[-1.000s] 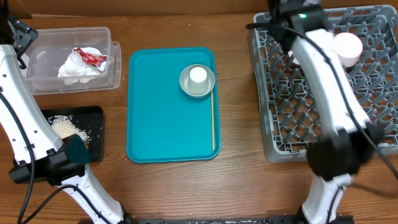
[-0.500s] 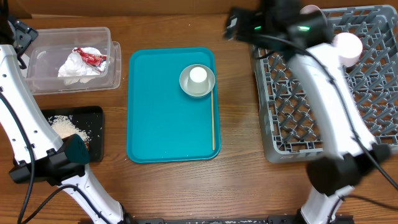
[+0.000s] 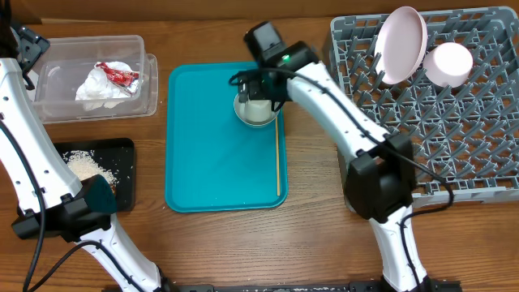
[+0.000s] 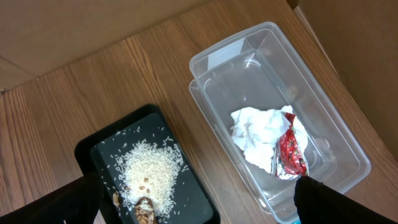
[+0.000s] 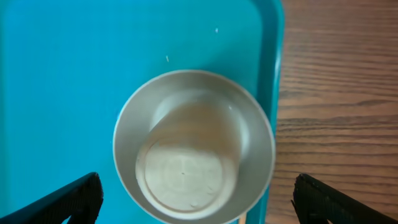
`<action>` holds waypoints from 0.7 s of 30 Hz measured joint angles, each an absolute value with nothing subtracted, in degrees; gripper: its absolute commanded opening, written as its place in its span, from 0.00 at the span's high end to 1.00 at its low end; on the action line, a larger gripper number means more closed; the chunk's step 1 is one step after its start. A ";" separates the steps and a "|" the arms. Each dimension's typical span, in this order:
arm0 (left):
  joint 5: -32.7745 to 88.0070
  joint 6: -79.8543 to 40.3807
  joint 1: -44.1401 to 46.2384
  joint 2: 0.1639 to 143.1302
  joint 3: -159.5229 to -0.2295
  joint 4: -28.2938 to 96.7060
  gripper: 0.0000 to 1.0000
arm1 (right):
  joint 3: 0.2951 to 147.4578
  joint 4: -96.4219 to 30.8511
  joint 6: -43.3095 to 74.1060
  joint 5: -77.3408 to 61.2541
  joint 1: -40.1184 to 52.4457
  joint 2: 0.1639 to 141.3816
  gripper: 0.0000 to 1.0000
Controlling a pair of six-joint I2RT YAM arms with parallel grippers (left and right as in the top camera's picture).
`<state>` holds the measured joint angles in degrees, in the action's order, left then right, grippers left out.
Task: Sort waste into correct bins and load items into the dishwasher
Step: 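Move the right gripper to the small white cup and grasp it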
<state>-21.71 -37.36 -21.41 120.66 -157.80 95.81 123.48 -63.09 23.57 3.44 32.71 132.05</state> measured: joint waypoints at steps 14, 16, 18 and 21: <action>-21.71 -37.34 -21.41 120.66 -157.80 95.81 0.00 | 123.37 -61.17 23.33 7.11 35.51 134.47 0.00; -21.71 -37.36 -21.41 120.66 -157.77 95.81 0.00 | 123.37 -61.12 23.31 7.57 35.51 134.98 0.01; -21.71 -37.36 -21.41 120.66 -157.77 95.81 0.00 | 123.37 -61.06 23.29 7.94 35.51 135.41 0.04; -21.71 -37.36 -21.41 120.66 -157.80 95.81 0.00 | 123.37 -60.77 23.18 8.10 35.51 135.70 0.11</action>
<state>-21.71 -37.36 -21.41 120.66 -157.80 95.81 123.37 -60.77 23.18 8.10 35.51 135.70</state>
